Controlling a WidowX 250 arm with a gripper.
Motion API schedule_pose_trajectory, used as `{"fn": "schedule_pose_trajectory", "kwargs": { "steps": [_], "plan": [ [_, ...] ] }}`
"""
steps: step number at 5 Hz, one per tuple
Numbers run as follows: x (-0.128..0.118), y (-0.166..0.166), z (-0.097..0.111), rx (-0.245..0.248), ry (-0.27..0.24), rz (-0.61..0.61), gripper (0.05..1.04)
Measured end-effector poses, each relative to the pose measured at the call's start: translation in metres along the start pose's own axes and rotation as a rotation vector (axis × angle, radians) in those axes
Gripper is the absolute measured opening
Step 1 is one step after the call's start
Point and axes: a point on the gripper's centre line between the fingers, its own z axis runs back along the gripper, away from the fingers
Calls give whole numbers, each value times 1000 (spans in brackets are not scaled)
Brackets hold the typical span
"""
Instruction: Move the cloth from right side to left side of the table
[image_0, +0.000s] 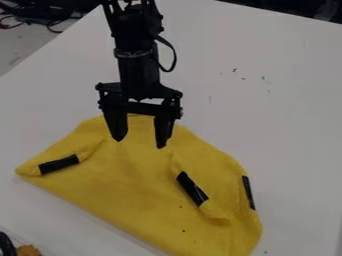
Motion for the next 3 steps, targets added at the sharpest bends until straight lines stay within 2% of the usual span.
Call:
{"fn": "schedule_pose_trajectory", "kwargs": {
  "steps": [1,2,3],
  "plan": [
    [-15,13,-19,26,-1,9,1000],
    [-18,17,-40,30,0,60,1000],
    [-19,19,-60,10,-24,92,1000]
  ]
}}
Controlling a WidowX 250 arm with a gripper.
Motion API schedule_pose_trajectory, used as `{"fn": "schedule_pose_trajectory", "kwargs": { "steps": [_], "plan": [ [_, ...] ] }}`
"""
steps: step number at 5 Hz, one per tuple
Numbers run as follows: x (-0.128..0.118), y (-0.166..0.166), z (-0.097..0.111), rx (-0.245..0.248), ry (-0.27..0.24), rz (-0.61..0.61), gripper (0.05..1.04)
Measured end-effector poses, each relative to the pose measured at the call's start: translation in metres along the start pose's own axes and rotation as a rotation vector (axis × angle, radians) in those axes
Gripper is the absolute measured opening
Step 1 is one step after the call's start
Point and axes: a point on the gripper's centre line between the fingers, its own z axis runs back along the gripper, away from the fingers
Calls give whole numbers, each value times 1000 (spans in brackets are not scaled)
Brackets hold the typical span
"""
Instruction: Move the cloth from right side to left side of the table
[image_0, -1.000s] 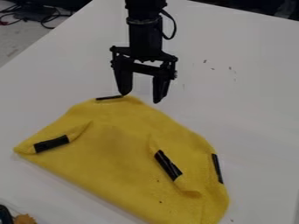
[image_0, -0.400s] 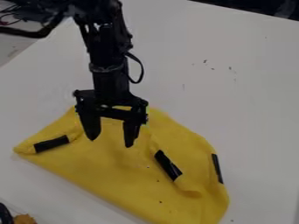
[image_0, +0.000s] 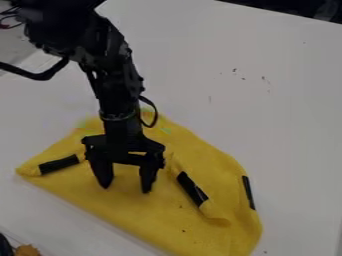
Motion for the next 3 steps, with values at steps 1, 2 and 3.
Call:
{"fn": "schedule_pose_trajectory", "kwargs": {
  "steps": [1,2,3],
  "plan": [
    [3,0,-3,-7,-19,5,1001],
    [7,-3,-4,10,-18,-36,1001],
    [18,-12,-3,29,-33,-98,1001]
  ]
}}
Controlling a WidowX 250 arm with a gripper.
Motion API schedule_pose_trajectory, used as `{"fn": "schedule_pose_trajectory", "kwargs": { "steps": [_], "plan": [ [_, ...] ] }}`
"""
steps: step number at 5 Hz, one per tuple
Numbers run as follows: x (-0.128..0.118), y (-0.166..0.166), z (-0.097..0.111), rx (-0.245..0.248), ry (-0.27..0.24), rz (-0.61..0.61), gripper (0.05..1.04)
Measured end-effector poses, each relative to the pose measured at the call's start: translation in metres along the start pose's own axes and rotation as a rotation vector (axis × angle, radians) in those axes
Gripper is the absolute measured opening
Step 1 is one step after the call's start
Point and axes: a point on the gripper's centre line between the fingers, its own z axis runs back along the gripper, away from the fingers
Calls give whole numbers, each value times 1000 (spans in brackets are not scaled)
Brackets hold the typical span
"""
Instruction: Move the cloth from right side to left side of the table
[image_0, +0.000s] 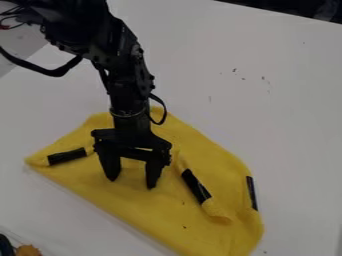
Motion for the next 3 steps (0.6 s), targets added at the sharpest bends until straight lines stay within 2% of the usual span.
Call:
{"fn": "schedule_pose_trajectory", "kwargs": {
  "steps": [1,2,3],
  "plan": [
    [14,-6,-1,1,-11,-66,1001],
    [38,-16,1,11,-26,-216,1001],
    [52,-24,2,26,-7,-384,1001]
  ]
}}
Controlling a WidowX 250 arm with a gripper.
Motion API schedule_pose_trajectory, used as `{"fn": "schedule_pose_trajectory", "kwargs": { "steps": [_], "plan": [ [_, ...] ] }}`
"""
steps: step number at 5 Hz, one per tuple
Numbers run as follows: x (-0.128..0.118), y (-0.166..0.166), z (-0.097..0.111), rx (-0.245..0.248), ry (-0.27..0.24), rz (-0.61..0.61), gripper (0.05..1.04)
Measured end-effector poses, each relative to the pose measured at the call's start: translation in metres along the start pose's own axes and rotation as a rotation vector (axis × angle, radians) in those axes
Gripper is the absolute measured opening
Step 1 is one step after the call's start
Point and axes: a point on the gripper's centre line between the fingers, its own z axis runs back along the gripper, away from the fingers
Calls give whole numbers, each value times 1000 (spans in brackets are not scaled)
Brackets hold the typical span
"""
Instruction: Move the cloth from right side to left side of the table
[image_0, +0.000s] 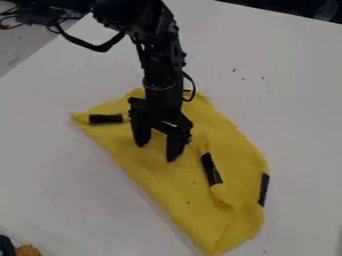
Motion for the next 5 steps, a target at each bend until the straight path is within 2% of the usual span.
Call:
{"fn": "schedule_pose_trajectory", "kwargs": {
  "steps": [2,3,4,5],
  "plan": [
    [28,-3,-1,7,-6,-292,1000],
    [31,-6,0,9,-5,-382,1000],
    [34,-9,1,-11,-8,-522,1000],
    [37,-13,1,-21,5,-588,1000]
  ]
}}
